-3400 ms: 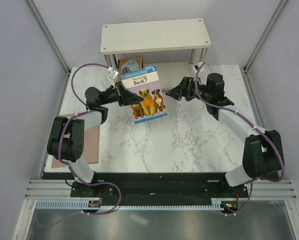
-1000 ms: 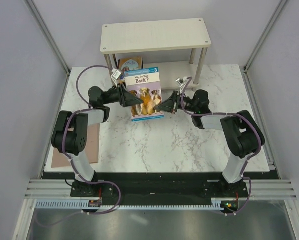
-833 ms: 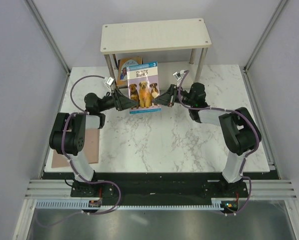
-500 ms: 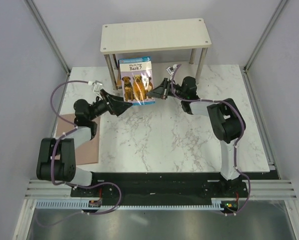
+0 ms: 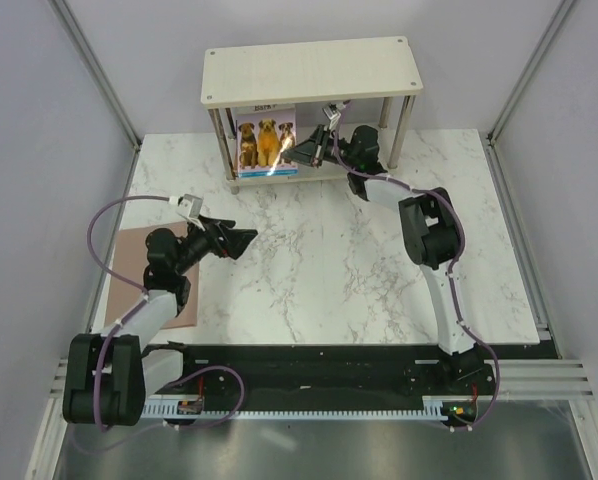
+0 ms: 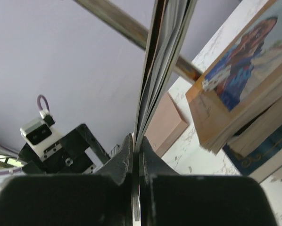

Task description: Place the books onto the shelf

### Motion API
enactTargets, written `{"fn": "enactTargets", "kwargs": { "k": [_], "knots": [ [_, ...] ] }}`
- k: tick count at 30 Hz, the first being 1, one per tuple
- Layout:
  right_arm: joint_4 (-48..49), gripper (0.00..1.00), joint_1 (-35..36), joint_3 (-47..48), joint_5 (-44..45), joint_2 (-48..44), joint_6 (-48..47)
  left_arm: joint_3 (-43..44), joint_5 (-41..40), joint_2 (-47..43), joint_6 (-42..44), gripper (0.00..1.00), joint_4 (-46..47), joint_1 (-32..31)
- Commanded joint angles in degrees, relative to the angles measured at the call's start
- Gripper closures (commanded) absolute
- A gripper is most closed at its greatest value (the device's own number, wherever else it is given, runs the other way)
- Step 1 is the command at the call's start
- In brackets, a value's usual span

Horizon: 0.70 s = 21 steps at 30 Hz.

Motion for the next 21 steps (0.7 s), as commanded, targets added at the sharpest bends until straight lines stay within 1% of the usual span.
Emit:
{"fn": "enactTargets", "kwargs": {
  "k": [1, 2, 5, 8, 10, 17, 21],
  "knots": [
    [-0.8, 1.0, 0.1, 10.3, 1.2, 4.3, 1.0, -2.9, -4.1, -4.2, 4.0, 0.0, -0.6, -0.1],
    [-2.4, 1.0, 0.2, 13.9, 1.2, 5.4, 1.2, -3.4, -3.5, -4.3, 4.0, 0.0, -0.7, -0.2],
    [-4.5, 1.0, 0.3, 19.8, 1.2, 9.3, 2.6, -4.7, -2.7, -4.8, 3.6, 0.0, -1.3, -0.3],
    [-8.4, 1.0, 0.4, 23.9, 1.4, 11.9, 1.9, -6.6, -2.6, -5.9, 3.3, 0.0, -1.4, -0.7],
    [-10.9, 1.0, 0.4, 25.2, 1.8, 13.1, 1.1, -7.3, -2.8, -6.6, 3.2, 0.0, -1.5, -1.1],
    [-12.8, 1.0, 0.6, 26.8, 2.9, 14.5, 1.0, -9.7, -3.2, -7.5, 3.1, 0.0, -1.8, -1.9],
    [-16.2, 1.0, 0.9, 29.4, 3.2, 15.9, 0.4, -10.1, -3.5, -7.5, 3.1, 0.0, -1.9, -2.3]
  ]
}}
